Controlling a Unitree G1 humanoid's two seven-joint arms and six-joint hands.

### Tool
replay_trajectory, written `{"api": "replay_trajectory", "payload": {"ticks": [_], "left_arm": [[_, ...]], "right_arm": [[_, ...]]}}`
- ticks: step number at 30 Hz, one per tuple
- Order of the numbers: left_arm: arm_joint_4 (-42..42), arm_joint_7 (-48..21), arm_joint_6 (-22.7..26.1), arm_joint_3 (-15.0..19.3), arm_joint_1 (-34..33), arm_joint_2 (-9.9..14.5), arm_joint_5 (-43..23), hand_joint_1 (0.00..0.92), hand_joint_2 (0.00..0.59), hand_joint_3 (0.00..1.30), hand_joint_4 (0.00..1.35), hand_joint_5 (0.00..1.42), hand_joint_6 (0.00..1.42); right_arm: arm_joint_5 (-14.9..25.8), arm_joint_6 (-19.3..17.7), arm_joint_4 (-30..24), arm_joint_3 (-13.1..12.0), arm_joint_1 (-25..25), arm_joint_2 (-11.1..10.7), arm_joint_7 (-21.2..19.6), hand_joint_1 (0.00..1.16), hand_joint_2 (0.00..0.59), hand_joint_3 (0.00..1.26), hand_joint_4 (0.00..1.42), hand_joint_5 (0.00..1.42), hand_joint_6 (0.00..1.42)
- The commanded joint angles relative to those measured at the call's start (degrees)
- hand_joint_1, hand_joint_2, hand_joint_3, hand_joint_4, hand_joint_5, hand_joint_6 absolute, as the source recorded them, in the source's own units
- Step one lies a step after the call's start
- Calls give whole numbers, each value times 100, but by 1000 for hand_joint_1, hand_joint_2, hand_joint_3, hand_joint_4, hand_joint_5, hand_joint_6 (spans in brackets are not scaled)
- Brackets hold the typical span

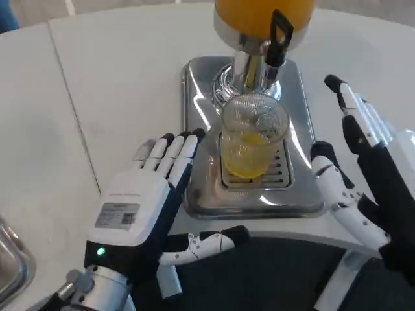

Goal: Grasp the cup under the faucet to collect the drink, then remove the cup.

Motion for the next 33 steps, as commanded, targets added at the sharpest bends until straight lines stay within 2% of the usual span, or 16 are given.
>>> {"api": "replay_trajectory", "payload": {"ticks": [1, 6, 8, 12, 15, 22, 33], "left_arm": [[109, 153, 80, -104, -142, -82, 81, 0, 94, 0, 0, 16, 27], [421, 265, 206, -154, -447, -195, 41, 0, 94, 0, 0, 32, 37], [514, 337, 221, -173, -522, -229, 21, 0, 94, 0, 0, 36, 42], [692, 418, 256, -233, -680, -296, -2, 4, 90, 0, 0, 52, 65], [864, 533, 248, -268, -796, -377, -63, 40, 81, 0, 0, 82, 90], [1388, 749, 138, -223, -1120, -583, -491, 112, 63, 0, 0, 139, 140], [1895, 890, -32, -321, -1492, -722, -820, 136, 60, 0, 0, 157, 160]], "right_arm": [[40, -357, -313, -243, 296, -228, 155, 19, 585, 0, 0, 0, 0], [274, -869, -491, -608, 868, -455, 203, 28, 585, 0, 0, 0, 0], [347, -1036, -497, -717, 1018, -496, 196, 68, 585, 0, 0, 0, 0], [447, -1360, -497, -936, 1373, -569, 187, 77, 586, 0, 0, 0, 0], [443, -1702, -504, -1074, 1696, -641, 170, 117, 586, 0, 0, 0, 0], [417, -2238, -537, -1057, 2163, -580, 163, 142, 567, 0, 0, 0, 0], [451, -2513, -478, -1164, 2489, -415, 140, 172, 538, 0, 0, 0, 0]]}}
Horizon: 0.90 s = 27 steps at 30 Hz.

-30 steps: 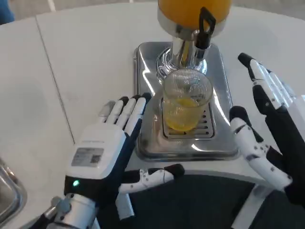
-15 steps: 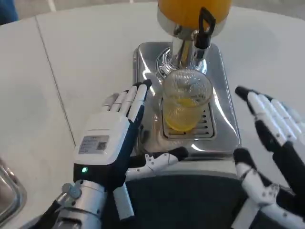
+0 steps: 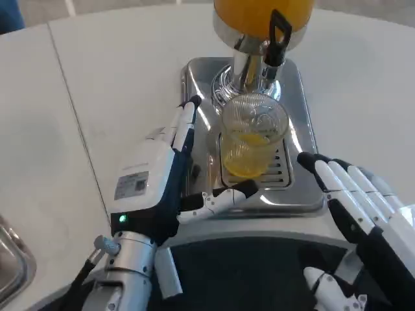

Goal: Grasp the cup under the faucet to collect the drink, then remove the cup.

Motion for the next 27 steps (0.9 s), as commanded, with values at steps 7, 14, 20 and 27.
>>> {"api": "replay_trajectory", "payload": {"ticks": [7, 14, 20, 27], "left_arm": [[312, 148, -172, -204, -235, -139, -107, 134, 58, 0, 0, 174, 165], [538, 243, -150, -281, -441, -250, -114, 137, 60, 0, 0, 196, 186], [963, 345, -66, -357, -750, -382, -107, 138, 60, 0, 0, 201, 192], [1579, 506, -61, -395, -1208, -569, -231, 150, 58, 0, 0, 220, 207]], "right_arm": [[93, -55, -14, -197, 54, 144, 10, 178, 533, 0, 0, 0, 0], [31, -43, -28, -195, 70, 232, 65, 182, 532, 0, 0, 0, 0], [71, -40, -28, -235, 121, 253, 94, 185, 532, 0, 0, 0, 0], [89, 13, -66, -239, 94, 284, 164, 185, 525, 0, 0, 0, 0]]}}
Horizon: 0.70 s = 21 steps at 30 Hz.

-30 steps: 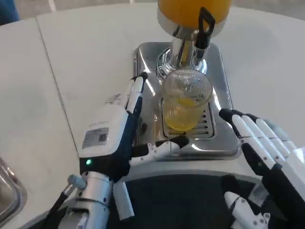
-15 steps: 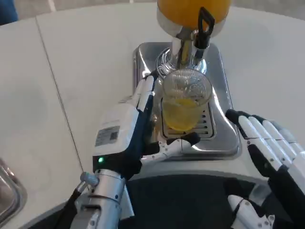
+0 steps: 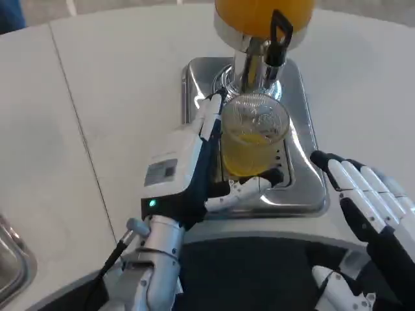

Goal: Grasp the cup under the faucet to collect the drink, then remove the cup.

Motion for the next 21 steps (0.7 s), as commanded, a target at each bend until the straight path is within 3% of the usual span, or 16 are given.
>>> {"api": "replay_trajectory", "payload": {"ticks": [1, 11, 16, 21], "left_arm": [[374, 162, 9, -33, -265, -140, -98, 151, 58, 0, 0, 232, 216], [699, 460, 77, -37, -437, -305, -125, 182, 65, 26, 54, 349, 340], [753, 753, 110, -69, -413, -404, -88, 269, 70, 177, 250, 602, 731], [825, 1029, 232, -148, -393, -588, -49, 412, 61, 452, 554, 910, 1115]], "right_arm": [[64, 48, -62, -46, 25, 29, 67, 185, 524, 0, 0, 0, 0], [95, 174, -38, -39, -112, 19, 163, 187, 520, 0, 0, 0, 0], [103, 260, -19, -53, -195, 16, 211, 193, 517, 0, 0, 0, 0], [144, 353, -9, -121, -240, 13, 230, 196, 516, 0, 0, 0, 0]]}}
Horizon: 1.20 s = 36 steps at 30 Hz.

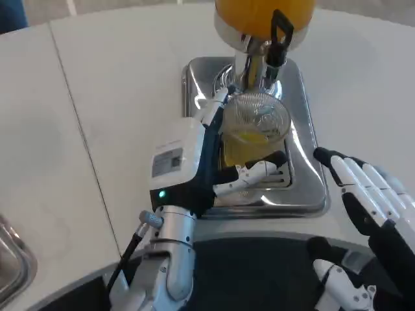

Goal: Grasp the cup under the faucet to collect the drink, then remove the cup.

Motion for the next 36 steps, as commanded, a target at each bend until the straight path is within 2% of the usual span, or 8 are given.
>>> {"api": "replay_trajectory", "payload": {"ticks": [1, 6, 10, 12, 17, 26, 32, 36], "left_arm": [[117, 240, 134, -127, 67, -209, 26, 424, 60, 520, 630, 970, 1194], [132, 552, 135, -179, 103, -379, 6, 477, 65, 709, 861, 1190, 1418], [98, 700, 153, -136, 97, -520, -97, 501, 68, 913, 1094, 1365, 1424], [48, 711, 92, -76, 101, -579, -198, 507, 68, 964, 1175, 1420, 1424], [-99, 667, 14, 7, 90, -607, -382, 523, 65, 1037, 1207, 1424, 1424], [-361, 612, -1, 136, 147, -531, -577, 552, 49, 1064, 1173, 1424, 1424], [-584, 554, -58, 180, 251, -402, -559, 566, 5, 1065, 1159, 1424, 1424], [-761, 514, -91, 220, 344, -269, -535, 589, 0, 1062, 1146, 1424, 1424]], "right_arm": [[99, 114, -12, -126, -30, 5, 48, 195, 517, 0, 0, 0, 0], [143, 236, -68, -225, 13, 7, 96, 193, 520, 0, 0, 0, 0], [159, 332, -94, -277, 20, 17, 146, 191, 520, 0, 0, 0, 0], [150, 399, -98, -270, -17, 15, 195, 190, 521, 0, 0, 0, 0], [149, 514, -104, -263, -113, -7, 274, 189, 521, 0, 0, 0, 0], [173, 556, -85, -228, -173, -9, 334, 187, 521, 0, 0, 0, 0], [186, 524, -72, -200, -174, -18, 327, 193, 517, 0, 0, 0, 0], [202, 495, -51, -193, -160, -28, 313, 192, 518, 0, 0, 0, 0]]}}
